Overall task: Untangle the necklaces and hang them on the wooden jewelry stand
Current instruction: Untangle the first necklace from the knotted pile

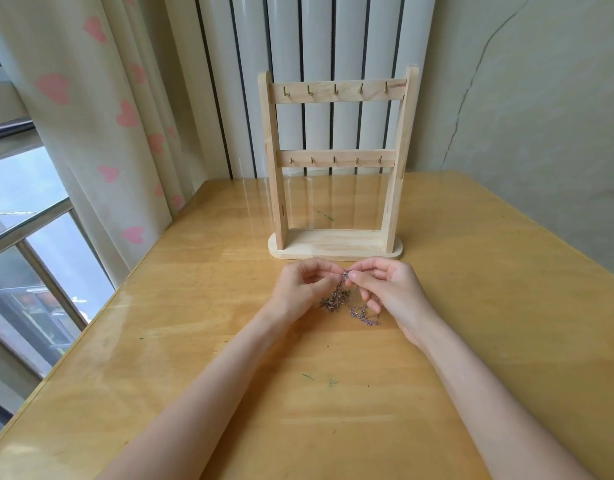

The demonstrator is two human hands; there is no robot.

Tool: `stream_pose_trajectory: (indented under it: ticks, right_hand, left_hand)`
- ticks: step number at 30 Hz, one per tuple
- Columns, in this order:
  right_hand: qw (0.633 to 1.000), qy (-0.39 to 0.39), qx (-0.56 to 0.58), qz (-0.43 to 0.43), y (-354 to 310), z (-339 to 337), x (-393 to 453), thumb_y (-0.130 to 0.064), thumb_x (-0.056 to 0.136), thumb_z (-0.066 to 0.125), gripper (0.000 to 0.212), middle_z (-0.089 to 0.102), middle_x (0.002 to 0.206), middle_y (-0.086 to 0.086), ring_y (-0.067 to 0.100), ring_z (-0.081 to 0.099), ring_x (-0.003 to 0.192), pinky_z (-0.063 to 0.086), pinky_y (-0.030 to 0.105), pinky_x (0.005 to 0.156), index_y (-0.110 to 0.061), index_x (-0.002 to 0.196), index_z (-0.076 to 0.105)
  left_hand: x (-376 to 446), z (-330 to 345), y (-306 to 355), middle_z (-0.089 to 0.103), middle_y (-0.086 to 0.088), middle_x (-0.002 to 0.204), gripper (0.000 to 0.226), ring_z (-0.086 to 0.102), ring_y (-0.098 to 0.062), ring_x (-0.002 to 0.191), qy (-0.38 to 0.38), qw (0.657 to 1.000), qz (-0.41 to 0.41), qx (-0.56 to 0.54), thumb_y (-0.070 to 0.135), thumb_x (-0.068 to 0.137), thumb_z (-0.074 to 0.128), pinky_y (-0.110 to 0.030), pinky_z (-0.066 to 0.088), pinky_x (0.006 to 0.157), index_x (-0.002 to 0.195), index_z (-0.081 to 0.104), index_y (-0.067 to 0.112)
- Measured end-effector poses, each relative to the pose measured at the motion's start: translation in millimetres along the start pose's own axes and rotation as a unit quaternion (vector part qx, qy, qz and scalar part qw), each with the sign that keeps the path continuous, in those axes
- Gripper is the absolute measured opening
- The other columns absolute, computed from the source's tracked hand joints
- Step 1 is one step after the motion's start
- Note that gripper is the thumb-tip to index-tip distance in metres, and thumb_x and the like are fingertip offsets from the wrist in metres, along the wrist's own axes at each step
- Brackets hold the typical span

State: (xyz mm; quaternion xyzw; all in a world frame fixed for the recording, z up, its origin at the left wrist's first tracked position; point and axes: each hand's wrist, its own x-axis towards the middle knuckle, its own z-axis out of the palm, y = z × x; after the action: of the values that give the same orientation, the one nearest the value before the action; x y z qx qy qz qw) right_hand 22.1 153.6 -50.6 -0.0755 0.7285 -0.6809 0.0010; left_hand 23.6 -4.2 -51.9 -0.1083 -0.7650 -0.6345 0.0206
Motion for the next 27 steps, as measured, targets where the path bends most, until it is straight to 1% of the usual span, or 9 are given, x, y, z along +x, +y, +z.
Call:
stream_pose_trajectory:
  ticks: [2,5,9,12,16,20,22,25,27]
  right_hand:
    - [1.000,0.014,-0.009,0.001,0.3,-1.4,-0.4,-0.006,0.083,0.065,0.003,0.059,0.055,-0.004,0.013,0.038,0.046,0.031,0.020,0.038,-0.006,0.083,0.068]
    - [1.000,0.019,-0.022,0.005,1.1,-1.6,-0.4,-0.009,0.083,0.066,0.003,0.049,0.054,-0.001,0.013,0.035,0.044,0.030,0.019,0.039,-0.007,0.083,0.068]
    - [0.999,0.017,-0.031,0.006,-1.4,0.5,-1.3,-0.009,0.085,0.064,0.007,0.047,0.052,0.001,0.009,0.033,0.036,0.029,0.020,0.039,-0.011,0.078,0.065]
    - [0.998,0.010,-0.058,-0.001,-3.8,0.4,-3.3,-0.011,0.086,0.063,0.008,0.046,0.052,0.002,0.008,0.032,0.033,0.030,0.021,0.040,-0.012,0.078,0.065]
    - [0.997,0.007,-0.071,-0.010,-4.0,0.0,-4.0,-0.011,0.084,0.065,0.009,0.046,0.053,0.004,0.014,0.034,0.040,0.030,0.020,0.041,-0.014,0.076,0.068]
    - [0.997,0.001,-0.082,-0.014,-4.5,0.6,-3.7,-0.014,0.082,0.069,0.007,0.045,0.053,0.008,0.011,0.032,0.035,0.029,0.021,0.041,-0.014,0.074,0.068]
    - [0.995,-0.004,-0.101,-0.018,-4.6,1.7,-3.4,-0.012,0.082,0.069,0.009,0.046,0.054,0.009,0.008,0.032,0.033,0.029,0.019,0.039,-0.013,0.073,0.065]
    - [0.994,-0.004,-0.106,-0.012,-5.1,2.7,-3.7,-0.010,0.082,0.067,0.012,0.046,0.056,0.009,0.003,0.034,0.033,0.030,0.017,0.039,-0.013,0.071,0.063]
    - [0.997,-0.012,-0.078,0.005,-5.4,1.4,-4.3,-0.009,0.083,0.066,0.010,0.047,0.064,0.012,0.006,0.033,0.034,0.030,0.017,0.041,-0.011,0.074,0.064]
  left_hand:
    - [-0.1,0.4,0.5,0.062,0.001,0.071,0.013,0.052,0.004,0.055,-0.002,1.000,0.009,0.000,0.002,0.085,0.062,-0.012,0.042,0.053,0.087,0.065,0.015]
    - [0.0,1.1,0.6,0.064,0.006,0.071,0.014,0.056,0.006,0.059,0.005,0.998,0.040,0.039,0.002,0.083,0.064,-0.011,0.045,0.058,0.082,0.066,0.016]
    - [0.8,1.8,-2.9,0.065,0.016,0.071,0.018,0.059,0.001,0.065,0.054,0.982,0.097,0.153,0.009,0.080,0.070,-0.018,0.051,0.068,0.075,0.065,0.026]
    - [-0.7,2.7,-2.5,0.063,0.019,0.069,0.015,0.058,0.002,0.064,0.062,0.970,0.124,0.202,0.010,0.079,0.071,-0.011,0.047,0.064,0.075,0.065,0.024]
    - [-2.8,3.8,-2.2,0.061,0.018,0.064,0.017,0.057,0.001,0.060,0.068,0.963,0.132,0.223,0.009,0.076,0.070,-0.012,0.047,0.061,0.069,0.063,0.023]
    - [-3.3,5.6,-2.3,0.063,0.009,0.062,0.016,0.056,-0.004,0.058,0.075,0.962,0.129,0.229,0.009,0.073,0.069,-0.017,0.050,0.061,0.066,0.061,0.021]
    - [-3.6,6.7,-3.3,0.064,0.005,0.063,0.012,0.057,-0.005,0.058,0.068,0.961,0.129,0.236,0.011,0.070,0.068,-0.021,0.051,0.062,0.066,0.061,0.020]
    - [-4.1,7.1,-3.5,0.064,0.005,0.062,0.005,0.057,-0.006,0.059,0.063,0.958,0.130,0.248,0.017,0.066,0.066,-0.022,0.051,0.063,0.066,0.061,0.019]
    - [-4.4,6.7,-3.0,0.063,0.006,0.061,0.006,0.056,-0.006,0.059,0.062,0.957,0.132,0.251,0.015,0.066,0.066,-0.023,0.051,0.062,0.066,0.061,0.018]
